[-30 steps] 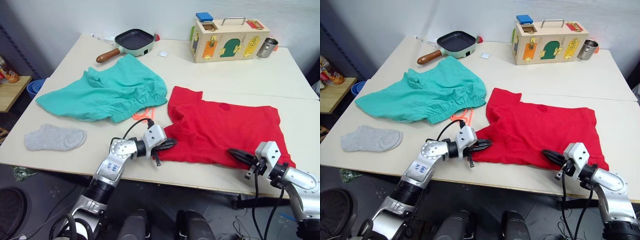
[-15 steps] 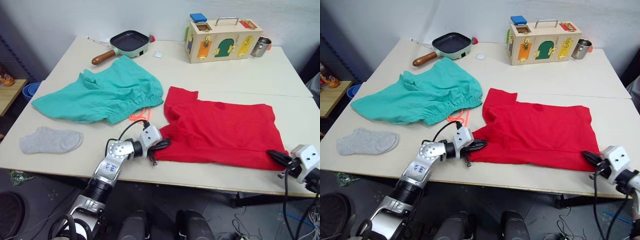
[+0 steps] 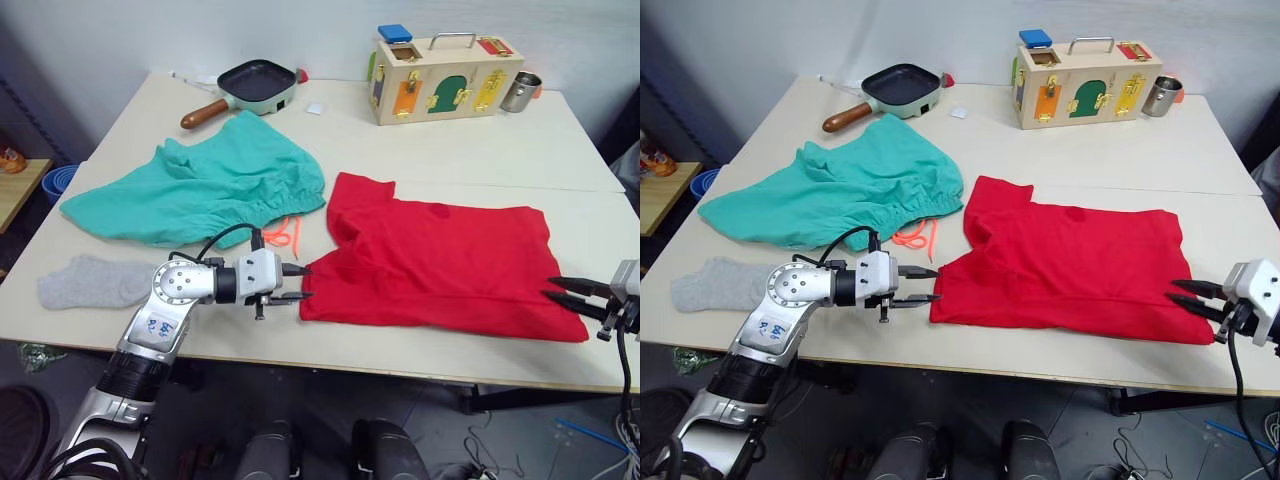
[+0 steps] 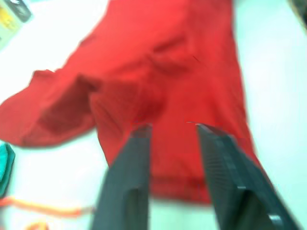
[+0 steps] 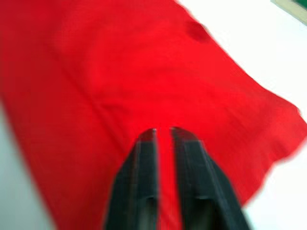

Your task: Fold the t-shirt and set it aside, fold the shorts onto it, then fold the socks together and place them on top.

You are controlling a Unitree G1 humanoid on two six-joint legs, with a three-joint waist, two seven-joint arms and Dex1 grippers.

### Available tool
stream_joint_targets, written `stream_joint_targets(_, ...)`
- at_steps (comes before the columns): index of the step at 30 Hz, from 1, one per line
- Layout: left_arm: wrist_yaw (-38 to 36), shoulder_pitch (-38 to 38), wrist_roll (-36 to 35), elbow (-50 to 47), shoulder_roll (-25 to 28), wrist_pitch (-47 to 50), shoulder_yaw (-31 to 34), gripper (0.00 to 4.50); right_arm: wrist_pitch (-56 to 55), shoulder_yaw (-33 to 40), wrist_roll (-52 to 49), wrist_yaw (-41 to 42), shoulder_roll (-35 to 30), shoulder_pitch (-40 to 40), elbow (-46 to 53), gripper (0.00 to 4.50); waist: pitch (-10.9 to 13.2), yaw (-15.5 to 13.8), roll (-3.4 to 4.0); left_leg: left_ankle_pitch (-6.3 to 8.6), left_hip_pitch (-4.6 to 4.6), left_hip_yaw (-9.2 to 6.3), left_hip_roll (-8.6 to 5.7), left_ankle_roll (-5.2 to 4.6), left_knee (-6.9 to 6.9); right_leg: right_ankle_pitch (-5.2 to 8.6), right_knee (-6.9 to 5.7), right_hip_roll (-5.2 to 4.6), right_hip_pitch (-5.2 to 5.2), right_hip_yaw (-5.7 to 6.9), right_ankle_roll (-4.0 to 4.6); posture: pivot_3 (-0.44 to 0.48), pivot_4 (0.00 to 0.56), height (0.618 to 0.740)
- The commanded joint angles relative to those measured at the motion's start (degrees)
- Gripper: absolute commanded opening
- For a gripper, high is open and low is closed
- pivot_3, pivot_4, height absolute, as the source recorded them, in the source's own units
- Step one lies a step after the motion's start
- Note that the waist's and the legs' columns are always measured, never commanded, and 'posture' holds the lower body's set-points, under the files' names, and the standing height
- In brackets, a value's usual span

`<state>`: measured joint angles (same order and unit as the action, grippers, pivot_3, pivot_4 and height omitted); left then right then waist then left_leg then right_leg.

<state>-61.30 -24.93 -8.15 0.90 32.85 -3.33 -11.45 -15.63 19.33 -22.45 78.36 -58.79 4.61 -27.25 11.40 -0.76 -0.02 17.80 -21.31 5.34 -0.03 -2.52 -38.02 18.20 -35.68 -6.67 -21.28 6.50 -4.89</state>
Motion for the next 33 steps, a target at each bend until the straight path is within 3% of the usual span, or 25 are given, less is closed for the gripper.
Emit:
stream_joint_targets(1,-6.0,1.28,0.4,-4.25,2.45,3.57,-5.09,2.9,-0.17,0.17,0.02,5.37,-2.88,-4.24,3.49,2.24,0.0,-0.6,0.0,0.05,-0.02,0.01,0.0,-0.02,0.0,0.0,0.03,0.0,0.0,0.0,0.0,0.0,0.15,0.74)
stream_joint_targets(2,-7.62,1.55,1.23,-4.59,3.4,3.05,-6.44,3.14,-0.19,0.36,0.1,5.79,-3.1,-5.08,3.64,2.56,0.0,-0.56,0.0,0.09,-0.06,0.01,0.0,-0.05,-0.01,0.0,0.05,0.0,-0.02,0.0,0.0,0.0,0.15,0.74)
stream_joint_targets(4,-6.25,1.3,2.44,-4.27,2.59,1.99,-7.17,3.15,-0.77,0.84,0.65,5.65,-3.27,-5.79,2.7,3.19,0.0,-0.52,0.01,0.1,-0.1,0.03,0.0,-0.05,-0.01,0.0,0.07,0.0,-0.08,-0.02,0.0,0.0,0.15,0.74)
stream_joint_targets(10,2.62,0.45,4.92,-2.4,-2.81,3.4,-5.44,3.15,2.19,1.29,1.56,3.16,-3.42,-7.62,2.44,3.19,0.02,-0.61,-0.01,0.1,-0.1,0.01,0.01,-0.07,-0.04,0.0,0.07,0.0,-0.06,0.0,0.0,0.0,0.15,0.74)
stream_joint_targets(17,4.56,-1.56,9.73,1.63,-2.0,3.47,-6.58,3.15,2.38,-1.02,6.21,-1.56,-3.77,-5.0,0.14,3.19,0.01,-0.44,-0.01,0.07,-0.07,0.04,0.02,-0.04,-0.03,0.0,0.01,0.03,-0.07,0.01,0.0,0.0,0.15,0.74)
stream_joint_targets(24,3.53,-2.92,12.65,4.29,-1.09,5.58,-9.24,3.15,0.16,-6.66,12.46,-2.13,-3.36,2.43,-11.04,3.19,0.01,-0.46,0.0,0.06,-0.05,0.04,0.02,-0.03,-0.05,0.0,-0.01,0.03,-0.06,0.0,0.0,0.0,0.15,0.74)
stream_joint_targets(25,3.06,-3.03,12.66,4.72,-1.03,6.21,-9.65,3.15,-0.08,-7.42,12.96,-1.62,-3.36,3.12,-12.26,3.01,0.0,-0.43,-0.01,0.05,-0.03,0.03,0.02,-0.02,-0.06,0.0,-0.01,0.02,-0.04,0.01,0.0,0.0,0.15,0.74)
stream_joint_targets(28,3.96,-3.76,13.52,6.52,-1.67,8.07,-10.27,2.55,-2.5,-9.08,14.33,-0.77,-3.25,5.01,-15.78,2.26,-0.03,-0.39,-0.07,0.06,0.32,0.0,0.02,-0.04,-0.08,0.0,0.12,0.02,0.42,0.03,-0.01,0.0,0.15,0.74)
stream_joint_targets(33,4.31,-4.27,13.06,8.0,-2.32,9.93,-10.6,1.1,-7.97,-12.26,17.0,-0.6,-3.18,7.95,-21.65,0.62,-0.12,-0.4,-0.22,0.37,0.8,-0.03,0.02,0.15,-0.07,-0.04,0.38,-0.03,0.98,0.0,-0.04,0.0,0.15,0.74)
